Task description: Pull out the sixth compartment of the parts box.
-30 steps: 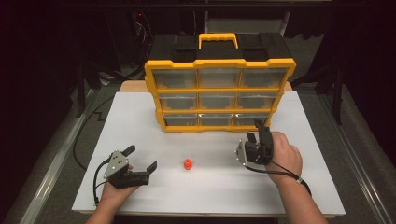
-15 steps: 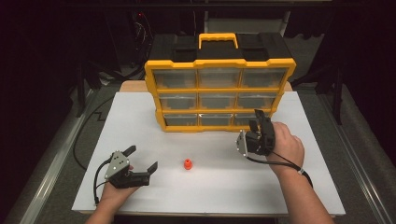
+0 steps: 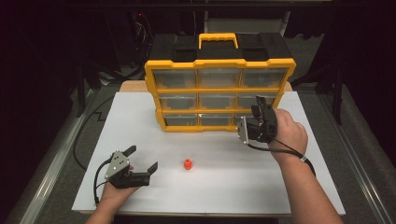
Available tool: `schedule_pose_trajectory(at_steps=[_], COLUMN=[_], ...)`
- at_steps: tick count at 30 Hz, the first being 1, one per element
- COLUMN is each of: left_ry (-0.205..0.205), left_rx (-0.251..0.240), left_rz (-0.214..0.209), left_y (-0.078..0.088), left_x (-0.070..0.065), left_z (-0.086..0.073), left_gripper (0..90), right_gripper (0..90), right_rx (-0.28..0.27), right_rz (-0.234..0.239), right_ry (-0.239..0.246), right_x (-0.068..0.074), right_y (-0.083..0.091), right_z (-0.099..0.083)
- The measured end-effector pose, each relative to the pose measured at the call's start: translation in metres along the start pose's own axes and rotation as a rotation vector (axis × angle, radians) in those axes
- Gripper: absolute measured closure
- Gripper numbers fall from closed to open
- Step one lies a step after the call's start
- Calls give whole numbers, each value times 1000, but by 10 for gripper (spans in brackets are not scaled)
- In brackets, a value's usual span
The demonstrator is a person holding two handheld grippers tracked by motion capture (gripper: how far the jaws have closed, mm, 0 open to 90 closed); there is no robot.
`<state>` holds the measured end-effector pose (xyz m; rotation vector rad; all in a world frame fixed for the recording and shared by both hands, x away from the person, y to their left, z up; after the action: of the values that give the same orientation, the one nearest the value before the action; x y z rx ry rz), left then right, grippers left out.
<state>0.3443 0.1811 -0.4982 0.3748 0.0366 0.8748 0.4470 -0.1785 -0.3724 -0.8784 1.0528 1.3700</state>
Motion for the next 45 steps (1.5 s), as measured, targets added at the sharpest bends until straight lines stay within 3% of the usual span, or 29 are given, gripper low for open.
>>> schedule_pose_trajectory(at_steps=[1,7,12,15,21,22,23,30,38,45], left_ry=[0,4,9,6,8,7,8,4,7,14], left_rx=[0,-3,-2,-2,4,4,4,1,2,2], left_rz=[0,1,1,1,1,1,2,-2,-3,-6], left_y=[0,1,1,1,1,1,1,1,1,0], left_x=[0,1,1,1,2,2,2,2,2,2], left_z=[0,0,0,0,-1,-1,-1,0,-1,0], left_gripper=[2,2,2,2,2,2,2,2,2,2], right_gripper=[596,638,652,663,672,679,679,687,766,780], right_rx=[-3,-1,2,1,10,7,29,19,17,13], right_rz=[-6,-10,-8,-6,-4,-4,6,-2,-22,-37], right_ry=[23,60,63,100,112,136,136,124,165,194], right_x=[-3,-6,-6,-8,-6,-7,-6,-6,-5,-5], right_y=[-3,-11,-14,-16,-19,-20,-19,-22,-23,-24], right_z=[2,2,1,2,1,1,0,0,5,6])
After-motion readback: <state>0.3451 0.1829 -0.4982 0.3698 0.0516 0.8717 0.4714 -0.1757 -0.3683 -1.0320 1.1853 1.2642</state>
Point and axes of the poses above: each handheld gripper's, and its own axes: y roughly backward along the jaws, z roughly out of its top, x roughly to its left, the point moved 8 cm from there along -y, roughly forward along the jaws, and after that the axes turned 9 degrees about -y, right-handed, at the moved point
